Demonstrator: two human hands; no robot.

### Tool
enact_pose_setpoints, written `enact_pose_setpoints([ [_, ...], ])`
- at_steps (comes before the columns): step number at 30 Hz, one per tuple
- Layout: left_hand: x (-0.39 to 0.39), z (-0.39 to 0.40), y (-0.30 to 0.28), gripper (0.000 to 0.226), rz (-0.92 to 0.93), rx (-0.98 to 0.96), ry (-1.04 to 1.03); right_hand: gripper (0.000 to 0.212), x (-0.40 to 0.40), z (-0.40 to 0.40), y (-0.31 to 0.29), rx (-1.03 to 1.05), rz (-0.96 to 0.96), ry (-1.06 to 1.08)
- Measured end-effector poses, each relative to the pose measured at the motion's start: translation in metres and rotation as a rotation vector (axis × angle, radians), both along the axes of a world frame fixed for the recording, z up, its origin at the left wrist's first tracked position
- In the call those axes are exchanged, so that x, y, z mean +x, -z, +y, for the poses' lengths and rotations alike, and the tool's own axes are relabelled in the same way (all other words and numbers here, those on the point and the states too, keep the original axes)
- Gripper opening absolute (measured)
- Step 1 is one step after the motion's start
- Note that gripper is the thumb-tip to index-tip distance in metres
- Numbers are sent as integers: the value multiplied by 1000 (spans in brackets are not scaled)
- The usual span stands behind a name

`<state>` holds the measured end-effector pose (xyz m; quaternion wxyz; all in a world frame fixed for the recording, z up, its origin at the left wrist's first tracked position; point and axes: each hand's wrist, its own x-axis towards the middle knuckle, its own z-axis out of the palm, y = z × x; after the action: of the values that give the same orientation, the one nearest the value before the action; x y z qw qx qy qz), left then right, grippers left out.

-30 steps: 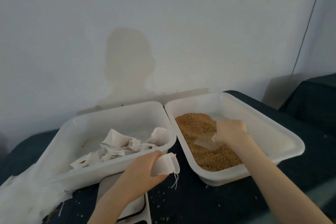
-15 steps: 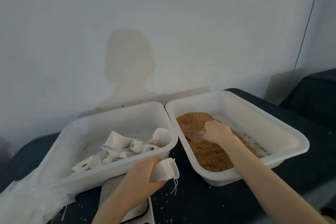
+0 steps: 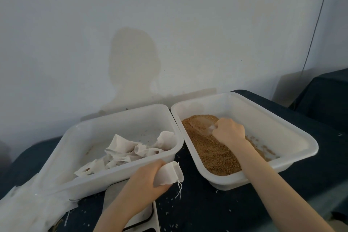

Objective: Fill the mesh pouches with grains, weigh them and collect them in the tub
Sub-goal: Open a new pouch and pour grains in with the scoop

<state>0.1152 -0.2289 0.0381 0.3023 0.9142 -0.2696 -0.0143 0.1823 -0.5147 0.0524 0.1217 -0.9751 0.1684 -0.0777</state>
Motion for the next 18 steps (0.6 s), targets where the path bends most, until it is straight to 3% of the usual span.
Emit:
enact_pose_setpoints([
  [6,0,3,2,16,26,-3,-12,33,0,0,0,62,15,-30],
  [15,-1,29,-8,24,41,-33,-103,17,-4,12,-26,273,-129,-143],
  [18,-1,45,-13,41,44,-37,-173,21,-5,21,-40,309,-168,-220],
])
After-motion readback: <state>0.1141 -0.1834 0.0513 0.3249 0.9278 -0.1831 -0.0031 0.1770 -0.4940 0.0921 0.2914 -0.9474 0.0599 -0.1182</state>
